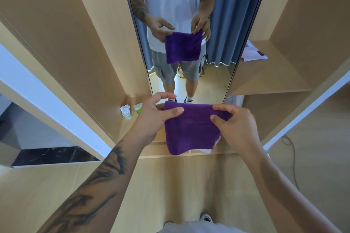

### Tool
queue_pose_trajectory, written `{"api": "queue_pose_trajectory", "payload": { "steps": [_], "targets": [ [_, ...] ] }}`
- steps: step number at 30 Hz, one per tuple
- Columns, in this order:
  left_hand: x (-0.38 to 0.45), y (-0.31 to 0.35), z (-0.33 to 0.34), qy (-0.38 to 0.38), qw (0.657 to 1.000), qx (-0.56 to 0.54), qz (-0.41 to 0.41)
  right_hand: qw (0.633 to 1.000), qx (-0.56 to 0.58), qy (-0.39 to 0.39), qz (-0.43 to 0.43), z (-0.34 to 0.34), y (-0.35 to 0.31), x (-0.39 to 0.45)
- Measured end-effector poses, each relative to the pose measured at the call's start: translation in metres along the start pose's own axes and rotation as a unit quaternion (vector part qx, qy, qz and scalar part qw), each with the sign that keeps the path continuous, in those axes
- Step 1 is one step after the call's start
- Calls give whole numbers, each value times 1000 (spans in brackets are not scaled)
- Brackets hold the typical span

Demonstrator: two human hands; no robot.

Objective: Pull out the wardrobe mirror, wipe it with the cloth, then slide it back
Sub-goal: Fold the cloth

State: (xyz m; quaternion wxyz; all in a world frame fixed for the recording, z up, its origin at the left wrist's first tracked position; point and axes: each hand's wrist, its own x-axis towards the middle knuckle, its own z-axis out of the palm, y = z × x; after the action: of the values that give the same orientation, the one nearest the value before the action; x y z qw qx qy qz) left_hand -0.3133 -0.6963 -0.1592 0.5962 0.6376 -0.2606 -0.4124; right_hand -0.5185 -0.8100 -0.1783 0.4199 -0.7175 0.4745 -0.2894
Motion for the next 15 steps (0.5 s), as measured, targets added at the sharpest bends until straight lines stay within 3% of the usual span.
{"api": "queue_pose_trajectory", "payload": {
  "steps": [4,8,12,15],
  "targets": [
    [-2,4,-4,-90,992,80,26,994,102,-2,27,-8,-4,1],
    [-3,0,0,-74,967,238,56,999,19,-34,-18,-8,-6,-6],
    [-3,-1,3,-41,943,313,101,978,-173,-57,-106,-14,-4,-5],
    [-3,-2,2,-50,920,369,121,968,-210,-68,-123,-17,1,-5]
  ]
}}
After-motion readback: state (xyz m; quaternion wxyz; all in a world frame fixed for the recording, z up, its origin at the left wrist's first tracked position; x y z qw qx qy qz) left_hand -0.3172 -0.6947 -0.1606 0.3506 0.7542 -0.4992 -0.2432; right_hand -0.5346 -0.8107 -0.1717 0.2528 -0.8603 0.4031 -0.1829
